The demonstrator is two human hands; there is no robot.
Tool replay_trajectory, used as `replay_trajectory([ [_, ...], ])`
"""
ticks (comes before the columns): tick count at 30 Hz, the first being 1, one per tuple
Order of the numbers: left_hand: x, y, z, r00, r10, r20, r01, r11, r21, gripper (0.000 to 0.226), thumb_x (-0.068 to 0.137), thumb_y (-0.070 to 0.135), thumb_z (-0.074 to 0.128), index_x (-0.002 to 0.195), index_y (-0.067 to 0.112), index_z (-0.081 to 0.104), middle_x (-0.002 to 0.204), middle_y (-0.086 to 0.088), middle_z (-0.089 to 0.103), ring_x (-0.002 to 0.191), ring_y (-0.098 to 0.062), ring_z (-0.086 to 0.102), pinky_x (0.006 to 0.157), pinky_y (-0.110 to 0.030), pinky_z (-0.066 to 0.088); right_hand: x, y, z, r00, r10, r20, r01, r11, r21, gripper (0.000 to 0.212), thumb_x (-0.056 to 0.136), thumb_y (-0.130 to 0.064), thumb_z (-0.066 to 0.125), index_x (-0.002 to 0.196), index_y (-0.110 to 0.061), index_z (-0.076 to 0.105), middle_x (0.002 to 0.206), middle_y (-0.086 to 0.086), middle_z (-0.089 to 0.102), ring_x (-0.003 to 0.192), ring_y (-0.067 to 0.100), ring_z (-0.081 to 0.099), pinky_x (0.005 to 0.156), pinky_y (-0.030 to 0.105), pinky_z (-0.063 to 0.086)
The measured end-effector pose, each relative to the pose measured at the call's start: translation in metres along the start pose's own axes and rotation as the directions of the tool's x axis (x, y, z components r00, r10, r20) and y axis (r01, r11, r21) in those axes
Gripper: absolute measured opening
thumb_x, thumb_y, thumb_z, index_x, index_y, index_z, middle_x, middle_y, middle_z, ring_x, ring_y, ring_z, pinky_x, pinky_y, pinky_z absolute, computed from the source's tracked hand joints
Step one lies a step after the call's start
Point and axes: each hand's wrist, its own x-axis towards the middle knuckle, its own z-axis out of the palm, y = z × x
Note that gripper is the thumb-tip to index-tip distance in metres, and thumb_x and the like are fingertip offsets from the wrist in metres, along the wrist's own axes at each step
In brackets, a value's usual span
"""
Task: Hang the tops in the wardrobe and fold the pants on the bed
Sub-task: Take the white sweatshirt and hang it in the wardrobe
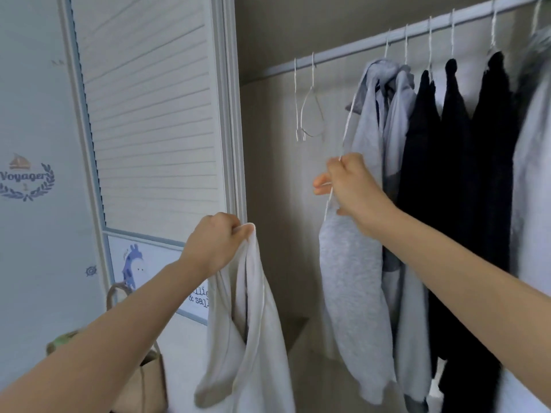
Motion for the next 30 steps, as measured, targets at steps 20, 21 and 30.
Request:
replay_trajectory([
  [20, -0.038, -0.025, 0.022, 0.829, -0.498, 0.254, 0.534, 0.839, -0.099, 0.042, 0.084, 0.032, 0.073, 0.055, 0.009, 0.053, 0.059, -0.009, 0.042, 0.059, -0.025, 0.038, 0.056, -0.031, 0.032, -0.177, -0.039, -0.124, 0.962, 0.146, 0.229, -0.216, 0.922, 0.321, 0.031, 0.104, -0.022, 0.032, 0.102, -0.007, 0.06, 0.051, -0.003, 0.014, 0.041, 0.011, 0.012, 0.042, 0.026, 0.023],
  [21, -0.038, -0.025, 0.022, 0.824, -0.497, 0.272, 0.541, 0.833, -0.118, 0.039, 0.083, 0.034, 0.075, 0.059, 0.007, 0.06, 0.061, -0.01, 0.045, 0.062, -0.025, 0.039, 0.059, -0.031, 0.033, -0.18, -0.034, -0.125, 0.962, 0.153, 0.228, -0.221, 0.923, 0.315, 0.032, 0.104, -0.023, 0.033, 0.102, -0.006, 0.06, 0.051, -0.003, 0.014, 0.041, 0.012, 0.012, 0.042, 0.026, 0.023],
  [30, -0.042, -0.014, 0.011, 0.893, -0.291, 0.342, 0.424, 0.8, -0.424, 0.05, 0.081, 0.044, 0.075, 0.05, 0.012, 0.052, 0.058, -0.005, 0.041, 0.062, -0.021, 0.037, 0.065, -0.032, 0.031, -0.219, 0.041, -0.098, 0.957, 0.093, 0.275, -0.162, 0.957, 0.241, 0.036, 0.101, -0.025, 0.031, 0.087, -0.023, 0.064, 0.049, 0.002, 0.018, 0.04, 0.014, 0.013, 0.042, 0.024, 0.018],
])
